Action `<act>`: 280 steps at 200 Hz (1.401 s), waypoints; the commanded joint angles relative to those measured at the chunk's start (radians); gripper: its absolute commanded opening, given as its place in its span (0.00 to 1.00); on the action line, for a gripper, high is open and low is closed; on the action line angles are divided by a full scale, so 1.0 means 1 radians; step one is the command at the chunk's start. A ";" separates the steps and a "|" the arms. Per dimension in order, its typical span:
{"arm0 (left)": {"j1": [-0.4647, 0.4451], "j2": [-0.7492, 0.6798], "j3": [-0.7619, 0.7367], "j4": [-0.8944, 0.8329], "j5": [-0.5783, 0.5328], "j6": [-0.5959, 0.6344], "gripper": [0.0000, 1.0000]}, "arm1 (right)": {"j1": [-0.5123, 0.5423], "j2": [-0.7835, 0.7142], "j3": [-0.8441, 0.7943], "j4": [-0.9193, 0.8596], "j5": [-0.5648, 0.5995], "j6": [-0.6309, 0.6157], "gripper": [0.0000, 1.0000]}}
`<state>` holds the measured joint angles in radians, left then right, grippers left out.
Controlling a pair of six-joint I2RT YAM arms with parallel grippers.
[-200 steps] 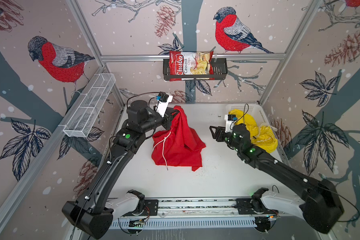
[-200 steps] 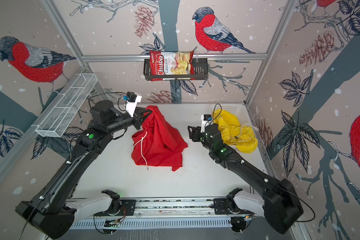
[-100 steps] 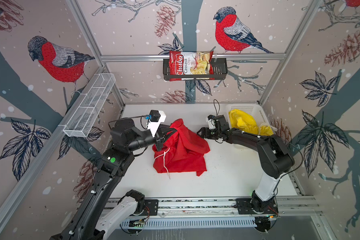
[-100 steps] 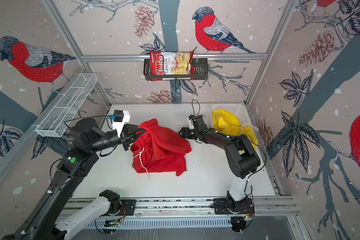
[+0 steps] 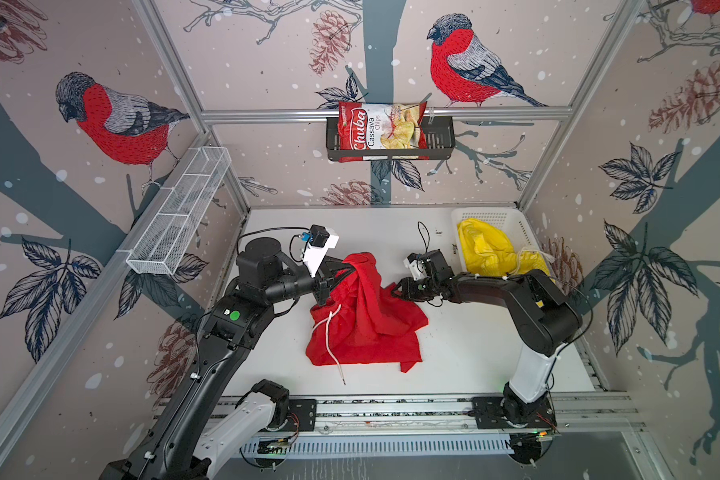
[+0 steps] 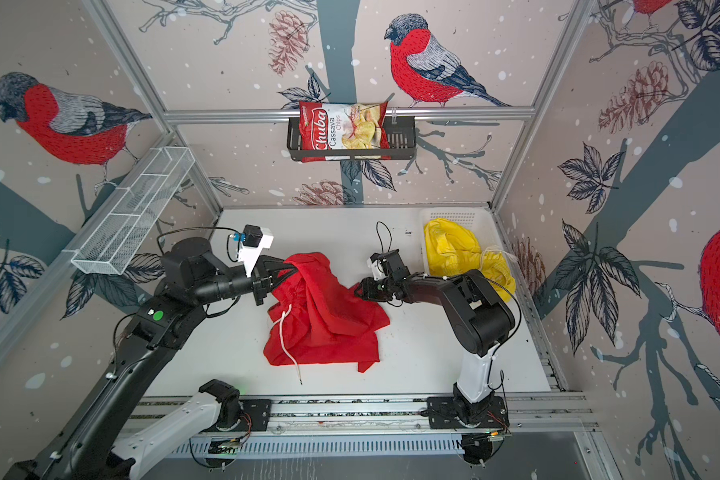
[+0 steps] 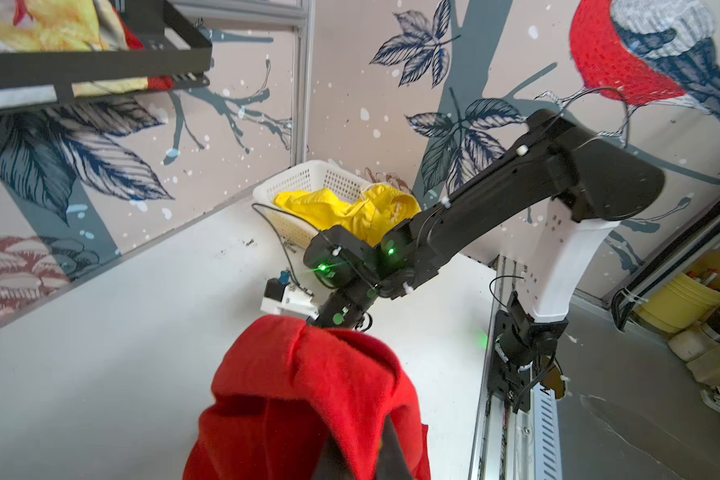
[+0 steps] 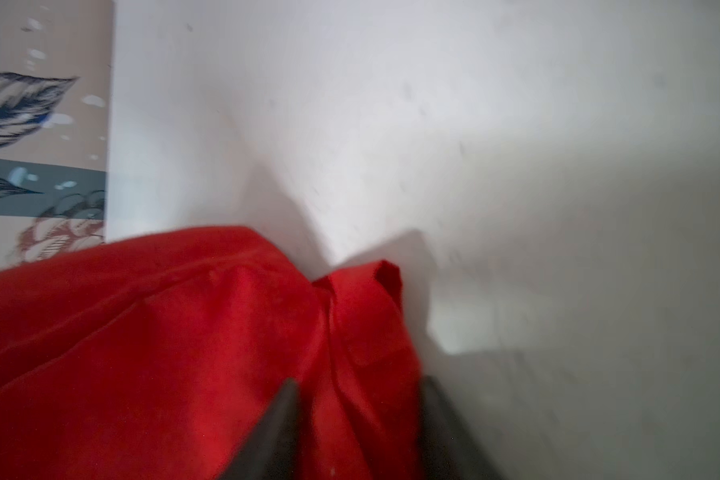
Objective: Fold and stack the shorts
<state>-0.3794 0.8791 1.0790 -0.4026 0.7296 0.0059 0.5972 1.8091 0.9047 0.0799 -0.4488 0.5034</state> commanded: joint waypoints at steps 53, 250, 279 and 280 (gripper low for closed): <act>0.030 0.029 0.004 0.006 -0.190 -0.041 0.00 | -0.098 -0.227 0.075 -0.049 0.275 -0.032 0.00; 0.081 0.332 0.041 -0.037 -0.815 -0.243 0.00 | 0.145 -0.788 -0.499 0.003 0.747 0.244 0.51; 0.082 0.316 0.014 -0.028 -0.799 -0.249 0.00 | -0.004 -0.714 -0.370 0.013 0.517 0.179 0.59; 0.082 0.315 0.013 -0.028 -0.798 -0.249 0.00 | -0.007 -0.707 -0.363 0.012 0.509 0.176 0.59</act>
<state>-0.2985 1.2114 1.1099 -0.4534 -0.0784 -0.2310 0.6621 1.0454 0.4637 0.0746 0.2146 0.7486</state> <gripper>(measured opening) 0.055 0.570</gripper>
